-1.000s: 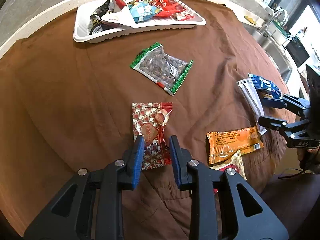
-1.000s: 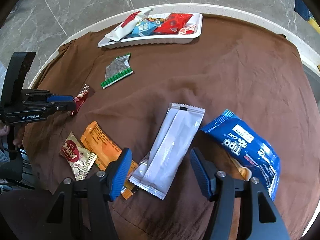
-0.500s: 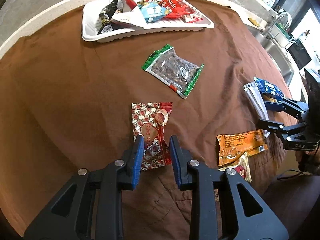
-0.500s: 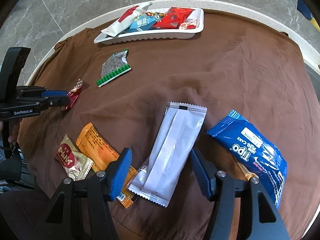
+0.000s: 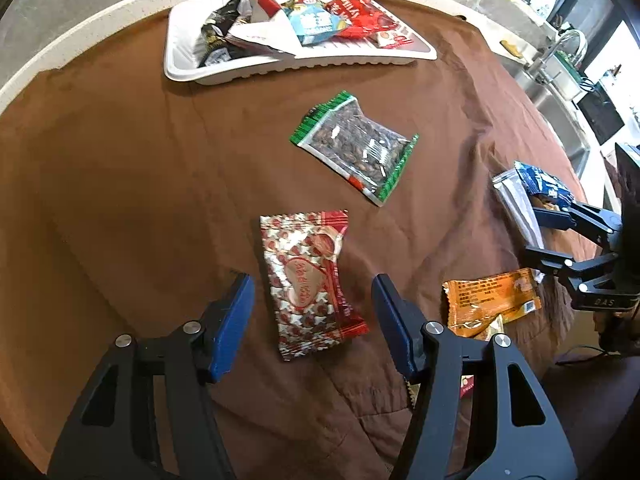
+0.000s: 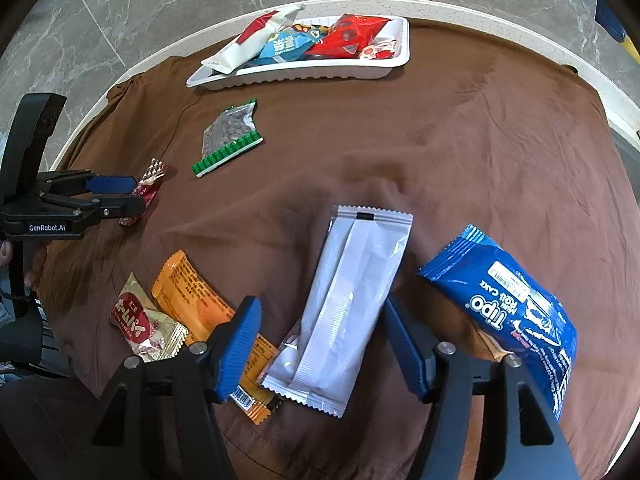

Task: Organize snacks
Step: 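Grasp the red heart-print packet with the left gripper while the right grasps the plain white packet, then carry both packets over the white tray and open both grippers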

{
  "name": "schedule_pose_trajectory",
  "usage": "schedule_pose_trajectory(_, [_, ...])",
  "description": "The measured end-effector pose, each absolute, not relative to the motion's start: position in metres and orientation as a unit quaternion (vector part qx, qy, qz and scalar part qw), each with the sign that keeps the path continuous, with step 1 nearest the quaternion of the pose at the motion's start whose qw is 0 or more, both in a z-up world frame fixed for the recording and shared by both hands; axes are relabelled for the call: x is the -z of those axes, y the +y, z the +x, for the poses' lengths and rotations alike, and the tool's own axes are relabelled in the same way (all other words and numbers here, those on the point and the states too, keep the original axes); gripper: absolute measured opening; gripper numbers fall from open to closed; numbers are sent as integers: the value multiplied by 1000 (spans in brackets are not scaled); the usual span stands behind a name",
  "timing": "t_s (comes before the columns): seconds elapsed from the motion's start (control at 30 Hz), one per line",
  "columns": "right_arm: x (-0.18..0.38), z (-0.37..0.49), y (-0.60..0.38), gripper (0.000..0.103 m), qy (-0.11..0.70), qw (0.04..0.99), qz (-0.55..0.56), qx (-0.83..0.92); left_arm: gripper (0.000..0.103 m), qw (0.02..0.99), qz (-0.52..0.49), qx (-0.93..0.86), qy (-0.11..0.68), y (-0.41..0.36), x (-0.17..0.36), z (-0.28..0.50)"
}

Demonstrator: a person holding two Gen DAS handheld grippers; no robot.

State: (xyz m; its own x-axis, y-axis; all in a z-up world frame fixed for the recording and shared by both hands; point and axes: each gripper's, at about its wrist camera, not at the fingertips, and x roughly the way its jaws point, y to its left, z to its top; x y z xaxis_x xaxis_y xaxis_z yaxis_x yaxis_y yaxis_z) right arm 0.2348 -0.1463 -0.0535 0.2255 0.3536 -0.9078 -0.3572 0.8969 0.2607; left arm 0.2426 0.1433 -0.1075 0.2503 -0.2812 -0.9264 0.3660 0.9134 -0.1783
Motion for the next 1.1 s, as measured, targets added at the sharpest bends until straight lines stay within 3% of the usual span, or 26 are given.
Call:
schedule_pose_trajectory(0.2, [53, 236, -144, 65, 578, 785, -10, -223, 58, 788, 34, 208, 579, 139, 111, 241])
schedule_pose_trajectory(0.27, [53, 236, -143, 55, 575, 788, -22, -219, 58, 787, 25, 210, 580, 141, 111, 242])
schedule_pose_trajectory(0.33, [53, 238, -144, 44, 574, 789, -29, -216, 49, 789, 23, 207, 578, 143, 111, 243])
schedule_pose_trajectory(0.43, [53, 241, -148, 37, 576, 788, -26, -217, 40, 789, 2, 206, 579, 150, 110, 245])
schedule_pose_trajectory(0.63, [50, 242, -156, 33, 577, 785, -8, -225, 34, 787, -25, 208, 580, 158, 110, 247])
schedule_pose_trajectory(1.1, [28, 254, -167, 32, 568, 781, 81, -247, 34, 792, -53, 231, 563, 157, 88, 253])
